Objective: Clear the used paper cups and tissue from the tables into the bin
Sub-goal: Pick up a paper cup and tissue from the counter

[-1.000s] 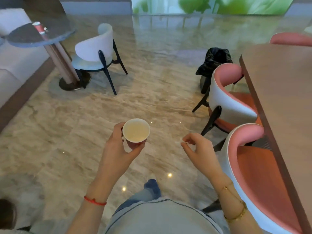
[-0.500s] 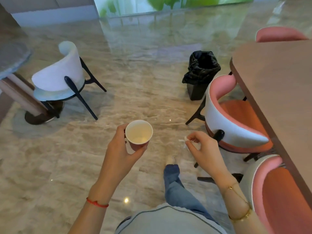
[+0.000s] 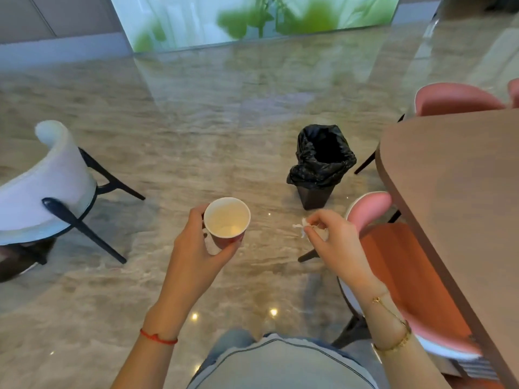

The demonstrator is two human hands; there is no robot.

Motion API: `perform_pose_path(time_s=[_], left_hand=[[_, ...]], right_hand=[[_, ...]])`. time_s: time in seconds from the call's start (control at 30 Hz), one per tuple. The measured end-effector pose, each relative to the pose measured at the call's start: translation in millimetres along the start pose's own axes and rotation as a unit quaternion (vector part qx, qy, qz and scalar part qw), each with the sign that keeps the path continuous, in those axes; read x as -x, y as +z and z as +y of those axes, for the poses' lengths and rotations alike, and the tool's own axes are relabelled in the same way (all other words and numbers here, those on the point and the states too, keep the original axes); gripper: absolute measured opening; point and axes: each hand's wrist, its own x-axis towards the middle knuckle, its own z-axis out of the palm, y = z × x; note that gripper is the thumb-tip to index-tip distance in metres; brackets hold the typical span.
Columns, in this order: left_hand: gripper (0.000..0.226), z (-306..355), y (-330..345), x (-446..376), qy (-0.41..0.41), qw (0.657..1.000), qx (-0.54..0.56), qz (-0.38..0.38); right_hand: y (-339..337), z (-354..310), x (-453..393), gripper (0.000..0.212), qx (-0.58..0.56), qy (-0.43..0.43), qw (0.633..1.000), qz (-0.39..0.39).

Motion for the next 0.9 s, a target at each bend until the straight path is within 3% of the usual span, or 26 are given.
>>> perform_pose_path(time_s=[0.37, 0.7, 0.9], left_hand=[[0.066, -43, 62, -238, 0.015, 0.998, 0.012, -0.06], [0.068, -63, 126, -485, 0.077, 0.986, 0.003, -0.145], [0.071, -61, 185, -590, 0.113, 0.971, 0.002, -0.209]], right_hand=[[31, 57, -208, 0.007, 0.008, 0.04, 0.999, 0.007], [32, 105, -406, 0.005, 0.036, 0.102, 0.988, 0.112], [32, 142, -472, 0.008, 0.037, 0.175, 0.974, 0.141]])
